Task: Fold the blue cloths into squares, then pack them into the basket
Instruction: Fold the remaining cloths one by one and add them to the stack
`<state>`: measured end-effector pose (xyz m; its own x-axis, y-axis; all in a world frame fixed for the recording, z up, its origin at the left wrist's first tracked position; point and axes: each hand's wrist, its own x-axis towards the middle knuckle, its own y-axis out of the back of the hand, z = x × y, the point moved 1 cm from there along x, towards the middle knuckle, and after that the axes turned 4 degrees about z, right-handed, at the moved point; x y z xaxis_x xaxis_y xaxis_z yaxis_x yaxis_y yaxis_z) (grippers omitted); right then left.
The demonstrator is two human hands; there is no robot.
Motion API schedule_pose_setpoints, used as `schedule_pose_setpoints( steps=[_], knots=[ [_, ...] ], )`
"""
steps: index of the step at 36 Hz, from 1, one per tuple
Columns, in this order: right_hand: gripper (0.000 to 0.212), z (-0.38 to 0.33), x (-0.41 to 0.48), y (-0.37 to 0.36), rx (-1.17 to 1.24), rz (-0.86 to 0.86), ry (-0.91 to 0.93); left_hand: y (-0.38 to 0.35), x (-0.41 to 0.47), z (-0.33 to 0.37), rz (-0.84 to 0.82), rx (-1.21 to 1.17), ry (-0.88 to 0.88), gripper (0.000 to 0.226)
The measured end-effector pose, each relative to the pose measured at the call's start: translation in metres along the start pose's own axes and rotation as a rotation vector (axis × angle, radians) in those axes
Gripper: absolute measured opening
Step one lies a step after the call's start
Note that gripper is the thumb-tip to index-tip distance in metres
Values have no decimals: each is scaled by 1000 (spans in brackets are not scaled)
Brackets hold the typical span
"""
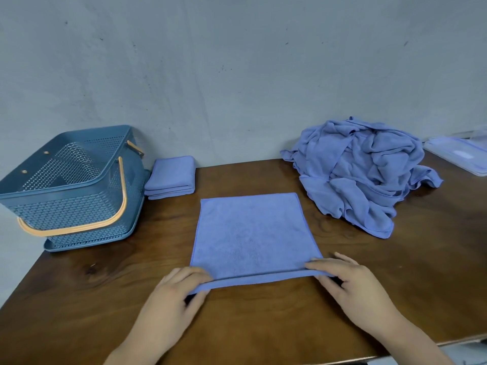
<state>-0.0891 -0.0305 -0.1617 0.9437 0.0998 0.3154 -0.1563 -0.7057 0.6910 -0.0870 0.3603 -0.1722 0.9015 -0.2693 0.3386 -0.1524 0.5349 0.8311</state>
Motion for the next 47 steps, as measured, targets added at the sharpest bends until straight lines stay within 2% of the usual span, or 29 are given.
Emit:
schedule_pose_setpoints(
  steps=[7,13,17,22,24,27,30,33,38,40,42,44,47],
  knots=[
    [24,-16,-1,15,304,-6,-211,19,-7,3,3,-252,202,26],
    [20,-21,-1,20,368,-19,-257,28,-7,16,43,-414,318,32],
    [21,-25,2,20,421,14,-260,29,-2,21,94,-513,362,20],
    [17,-30,21,18,558,90,-270,34,21,25,146,-664,329,7],
    [16,-31,34,19,614,126,-282,36,36,24,181,-714,308,23],
    [13,-28,57,17,658,148,-321,38,62,20,229,-767,306,28],
    [13,-23,86,13,674,146,-333,39,91,13,274,-823,334,33],
    [15,-17,119,7,667,137,-331,33,124,2,272,-839,399,20],
    [24,-3,171,-14,543,147,-456,3,173,-26,261,-767,644,13],
    [34,4,178,-23,465,106,-503,-10,177,-35,268,-695,709,20],
    [27,9,176,-27,420,77,-505,-16,170,-36,258,-666,722,35],
    [12,13,173,-27,383,27,-465,-16,163,-35,234,-648,683,39],
    [19,21,170,-30,309,-33,-422,-16,160,-36,181,-603,601,37]
  ],
)
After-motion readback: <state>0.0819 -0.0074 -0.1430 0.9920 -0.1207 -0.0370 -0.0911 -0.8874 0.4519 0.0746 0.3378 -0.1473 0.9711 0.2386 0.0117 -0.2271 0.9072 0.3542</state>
